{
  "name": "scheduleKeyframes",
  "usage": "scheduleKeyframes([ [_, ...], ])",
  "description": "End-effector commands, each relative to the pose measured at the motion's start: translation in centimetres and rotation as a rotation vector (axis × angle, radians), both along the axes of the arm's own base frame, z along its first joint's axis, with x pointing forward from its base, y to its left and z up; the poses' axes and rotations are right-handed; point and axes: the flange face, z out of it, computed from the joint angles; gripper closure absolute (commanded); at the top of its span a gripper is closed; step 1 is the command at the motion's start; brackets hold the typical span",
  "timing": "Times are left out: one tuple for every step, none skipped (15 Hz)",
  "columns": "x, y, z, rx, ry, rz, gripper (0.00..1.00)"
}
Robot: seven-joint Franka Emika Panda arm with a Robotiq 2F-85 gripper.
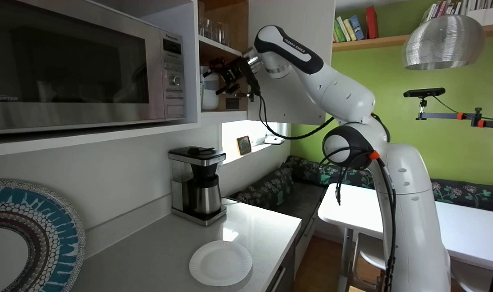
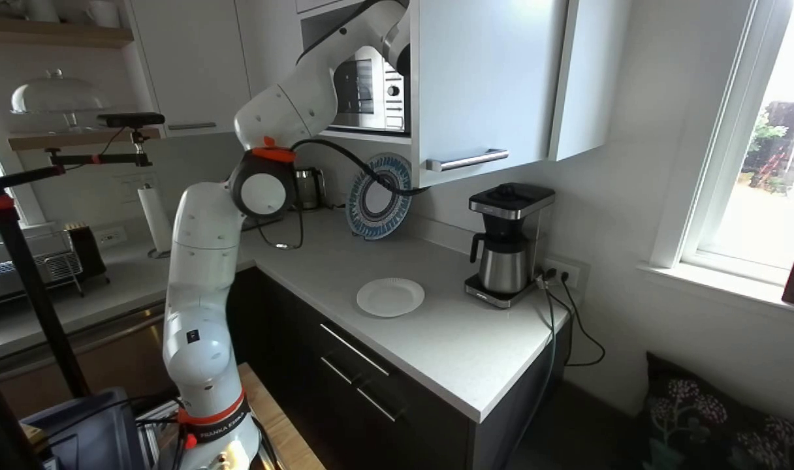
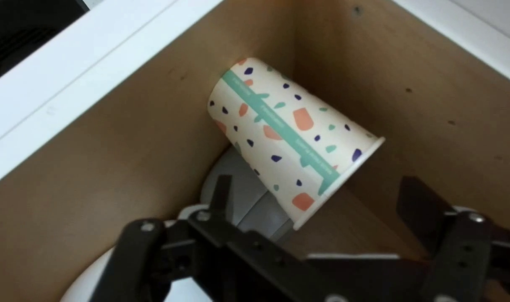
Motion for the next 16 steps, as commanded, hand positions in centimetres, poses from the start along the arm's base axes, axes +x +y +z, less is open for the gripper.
scheduleKeyframes([
  [1.5, 0.3, 0.1, -0.026, -0.017, -0.02, 0.0],
  [1.8, 0.5, 0.0, -0.035, -0.017, -0.029, 0.0],
  [2.2, 0.8, -0.2, -0.049, -0.019, -0.037, 0.0],
  [2.5, 0.9, -0.4, -0.059, -0.024, -0.043, 0.0],
  [2.9, 1.0, -0.5, -0.069, -0.029, -0.049, 0.0],
  [3.3, 1.1, -0.7, -0.083, -0.032, -0.057, 0.0],
  [3.6, 1.1, -0.9, -0.094, -0.04, -0.068, 0.0],
  [4.0, 1.2, -0.9, -0.105, -0.056, -0.078, 0.0],
  [4.3, 1.3, -1.0, -0.109, -0.07, -0.091, 0.0],
  [4.7, 1.4, -1.0, -0.114, -0.089, -0.107, 0.0],
  [5.0, 1.5, -1.2, -0.12, -0.1, -0.11, 0.0],
  [5.3, 1.6, -1.4, -0.122, -0.103, -0.114, 0.0],
  [5.7, 1.7, -1.7, -0.125, -0.106, -0.116, 0.0],
  [5.9, 1.9, -1.9, -0.127, -0.102, -0.114, 0.0],
  [6.1, 2.0, -2.3, -0.128, -0.089, -0.115, 0.08],
  [6.2, 2.0, -2.5, -0.128, -0.075, -0.112, 0.26],
])
